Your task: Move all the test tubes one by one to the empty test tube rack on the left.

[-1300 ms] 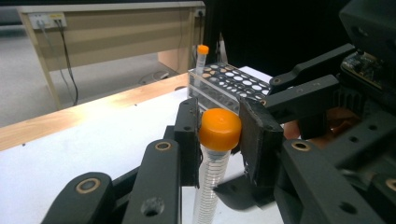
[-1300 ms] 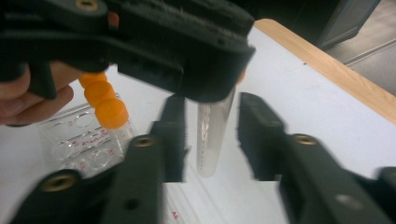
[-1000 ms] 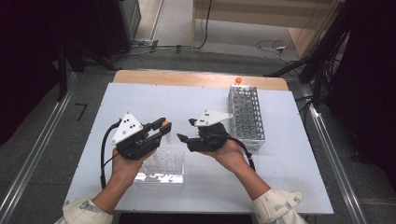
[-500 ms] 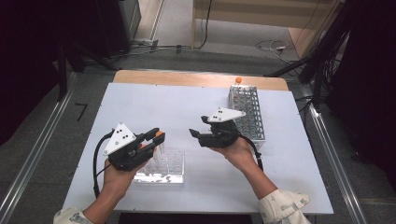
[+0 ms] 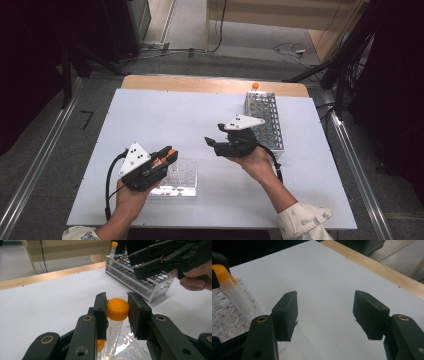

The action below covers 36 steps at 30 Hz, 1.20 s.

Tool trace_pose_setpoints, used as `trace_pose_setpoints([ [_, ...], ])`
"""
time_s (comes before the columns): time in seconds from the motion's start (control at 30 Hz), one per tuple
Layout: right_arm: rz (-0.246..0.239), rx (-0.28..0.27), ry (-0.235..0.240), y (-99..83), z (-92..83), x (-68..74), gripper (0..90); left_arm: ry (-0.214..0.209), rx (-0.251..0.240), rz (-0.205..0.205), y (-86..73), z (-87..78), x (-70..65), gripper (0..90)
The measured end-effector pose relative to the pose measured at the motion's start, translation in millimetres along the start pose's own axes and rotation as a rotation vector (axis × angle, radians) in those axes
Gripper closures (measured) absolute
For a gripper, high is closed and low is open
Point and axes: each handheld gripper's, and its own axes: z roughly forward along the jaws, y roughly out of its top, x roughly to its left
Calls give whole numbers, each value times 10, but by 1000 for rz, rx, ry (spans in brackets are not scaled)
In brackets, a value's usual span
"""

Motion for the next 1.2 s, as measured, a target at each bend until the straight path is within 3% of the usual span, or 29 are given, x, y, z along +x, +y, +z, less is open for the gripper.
trace_pose_setpoints([
  [0.2, -1, -6, -1, 0, -11, -6, 352, 23, -9, 5, -85, 4, -32, 697],
  [0.43, 1, -4, -6, -3, -13, -10, 351, 21, -3, 13, -132, 33, -47, 675],
  [0.7, 8, -9, -21, -6, -16, -38, 344, 10, -51, 18, -41, -15, -65, 440],
  [0.87, 43, -26, -65, -11, -39, -126, 327, 62, -81, 22, 28, -73, -63, 262],
  [0.97, 78, -40, -94, -14, -55, -210, 325, 88, -92, 23, 56, -93, -46, 207],
  [1.2, 179, -76, -227, -50, -31, -516, 321, 95, -100, 22, 63, -100, -29, 202],
])
